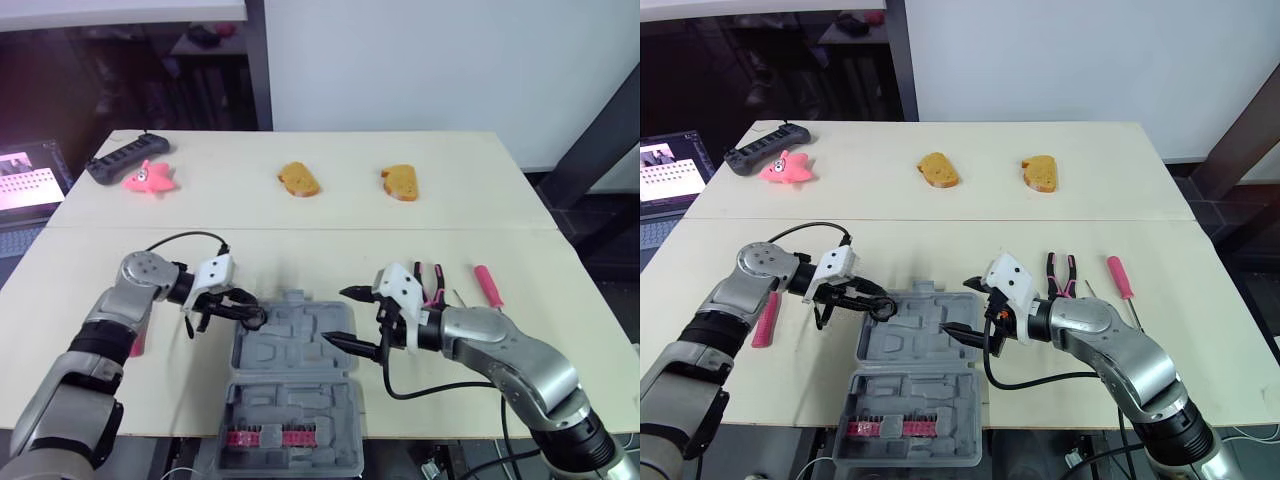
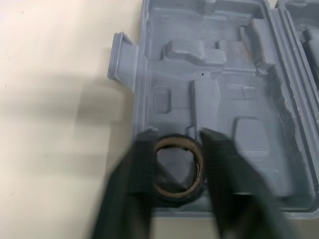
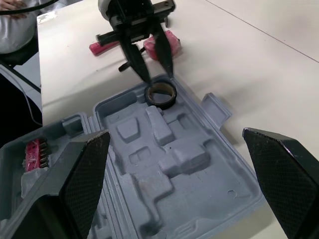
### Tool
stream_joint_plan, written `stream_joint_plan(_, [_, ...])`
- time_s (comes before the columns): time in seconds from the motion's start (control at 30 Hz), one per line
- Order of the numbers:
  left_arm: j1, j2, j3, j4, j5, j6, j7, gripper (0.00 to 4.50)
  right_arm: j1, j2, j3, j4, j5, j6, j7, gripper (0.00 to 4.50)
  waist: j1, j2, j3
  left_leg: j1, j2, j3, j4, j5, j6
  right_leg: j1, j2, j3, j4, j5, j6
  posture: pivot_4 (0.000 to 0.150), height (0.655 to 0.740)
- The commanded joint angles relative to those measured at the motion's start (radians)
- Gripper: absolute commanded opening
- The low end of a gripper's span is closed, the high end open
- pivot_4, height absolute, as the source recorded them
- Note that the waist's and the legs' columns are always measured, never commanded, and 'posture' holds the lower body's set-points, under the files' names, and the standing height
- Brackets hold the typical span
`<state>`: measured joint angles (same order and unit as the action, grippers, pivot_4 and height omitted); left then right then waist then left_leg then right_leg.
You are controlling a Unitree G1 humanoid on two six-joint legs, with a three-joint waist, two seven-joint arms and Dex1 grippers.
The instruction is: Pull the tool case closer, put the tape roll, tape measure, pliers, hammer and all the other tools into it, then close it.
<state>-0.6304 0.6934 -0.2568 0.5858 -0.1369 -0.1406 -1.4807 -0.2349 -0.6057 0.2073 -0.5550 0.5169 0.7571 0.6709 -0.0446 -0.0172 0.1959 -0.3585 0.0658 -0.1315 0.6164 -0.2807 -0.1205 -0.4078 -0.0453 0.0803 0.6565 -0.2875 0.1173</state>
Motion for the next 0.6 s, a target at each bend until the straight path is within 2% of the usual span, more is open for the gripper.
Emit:
stream_joint_plan(0.03, [0.006, 0.009, 0.022, -0.024, 0.007, -0.006, -0.001, 1.81, 0.005, 0.011, -0.025, -0.036, 0.012, -0.007, -0.005, 4.5, 0.0, 0.0, 0.0, 0.0, 0.0, 0.0, 0.0, 0.0, 0.0, 0.0, 0.0, 0.0, 0.0, 0.0, 0.0, 0.15, 0.74])
stream_joint_plan(0.6, [0.014, 0.007, 0.024, -0.024, 0.019, -0.013, 0.002, 1.81, 0.005, 0.01, -0.022, -0.033, 0.009, -0.008, -0.007, 4.5, 0.0, 0.0, 0.0, 0.0, 0.0, 0.0, 0.0, 0.0, 0.0, 0.0, 0.0, 0.0, 0.0, 0.0, 0.0, 0.15, 0.74])
